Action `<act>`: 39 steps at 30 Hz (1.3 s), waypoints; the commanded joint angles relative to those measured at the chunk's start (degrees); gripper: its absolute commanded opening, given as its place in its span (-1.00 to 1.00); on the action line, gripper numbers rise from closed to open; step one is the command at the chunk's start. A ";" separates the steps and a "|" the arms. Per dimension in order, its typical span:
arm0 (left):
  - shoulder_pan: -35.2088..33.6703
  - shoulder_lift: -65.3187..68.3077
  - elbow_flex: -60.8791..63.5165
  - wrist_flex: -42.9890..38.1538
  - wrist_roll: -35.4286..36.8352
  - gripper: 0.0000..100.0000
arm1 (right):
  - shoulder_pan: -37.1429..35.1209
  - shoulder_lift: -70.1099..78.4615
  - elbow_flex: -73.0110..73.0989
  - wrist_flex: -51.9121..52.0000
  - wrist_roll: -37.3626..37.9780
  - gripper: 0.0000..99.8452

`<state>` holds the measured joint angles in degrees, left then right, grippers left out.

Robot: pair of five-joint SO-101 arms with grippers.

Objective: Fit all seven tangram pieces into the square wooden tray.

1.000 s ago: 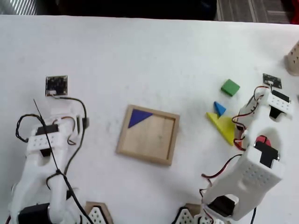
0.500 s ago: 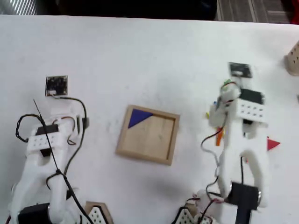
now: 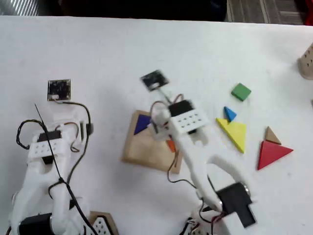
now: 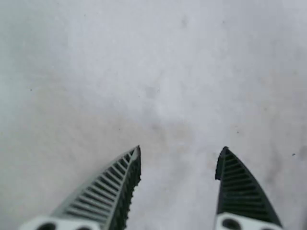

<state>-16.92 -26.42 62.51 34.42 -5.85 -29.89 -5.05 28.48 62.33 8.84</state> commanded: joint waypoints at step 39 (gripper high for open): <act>-0.22 -0.13 -1.23 0.00 0.44 -0.49 | 13.58 -10.77 13.54 -7.96 -0.44 -0.97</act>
<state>-16.92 -26.42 62.51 34.42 -5.85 -17.14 -13.32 41.05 59.43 11.03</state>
